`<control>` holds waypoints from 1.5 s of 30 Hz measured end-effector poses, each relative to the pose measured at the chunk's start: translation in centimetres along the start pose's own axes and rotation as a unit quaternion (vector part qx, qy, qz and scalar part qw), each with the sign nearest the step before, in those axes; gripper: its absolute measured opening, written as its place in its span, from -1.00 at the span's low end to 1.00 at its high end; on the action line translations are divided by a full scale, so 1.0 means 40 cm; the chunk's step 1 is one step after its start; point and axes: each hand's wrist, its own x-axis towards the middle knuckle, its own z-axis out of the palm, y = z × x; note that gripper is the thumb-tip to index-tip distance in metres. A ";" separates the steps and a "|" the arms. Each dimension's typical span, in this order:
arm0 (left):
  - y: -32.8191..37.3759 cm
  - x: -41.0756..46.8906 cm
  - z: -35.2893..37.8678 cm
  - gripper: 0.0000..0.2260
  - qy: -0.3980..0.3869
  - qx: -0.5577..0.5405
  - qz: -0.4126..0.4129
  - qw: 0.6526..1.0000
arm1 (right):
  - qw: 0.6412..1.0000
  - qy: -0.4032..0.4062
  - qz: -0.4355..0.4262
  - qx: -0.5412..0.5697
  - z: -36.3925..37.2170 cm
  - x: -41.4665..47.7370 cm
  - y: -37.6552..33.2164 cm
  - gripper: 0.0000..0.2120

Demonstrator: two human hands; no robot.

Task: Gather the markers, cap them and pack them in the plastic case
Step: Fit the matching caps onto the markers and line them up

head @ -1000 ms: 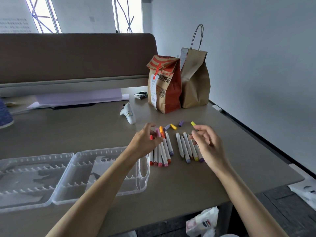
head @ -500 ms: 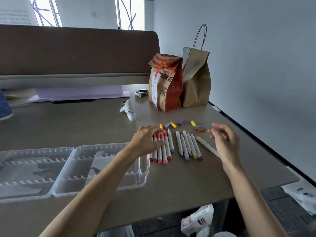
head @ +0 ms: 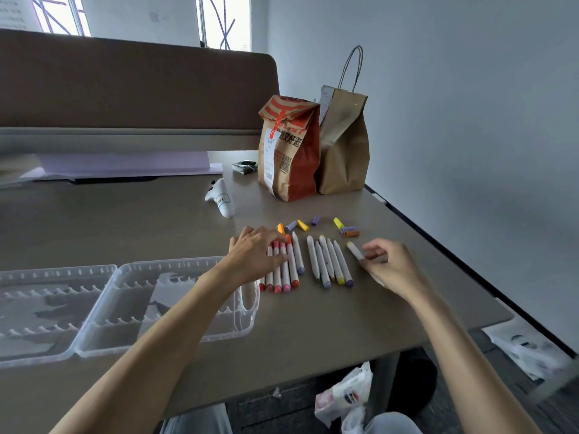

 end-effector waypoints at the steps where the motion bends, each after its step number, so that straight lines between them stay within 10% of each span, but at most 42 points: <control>1: 0.001 -0.001 -0.001 -0.66 -0.002 -0.001 -0.001 1.000 | 1.000 0.001 -0.005 0.000 0.002 0.003 -0.005 -0.80; 20: 0.006 -0.009 -0.005 -0.71 -0.004 -0.009 0.017 1.000 | 0.974 -0.057 -0.200 -0.088 0.055 0.035 -0.098 -0.92; 45: 0.038 0.013 0.008 -0.81 0.039 0.059 0.037 0.997 | 0.992 0.011 -0.100 0.074 0.036 0.028 0.017 -0.88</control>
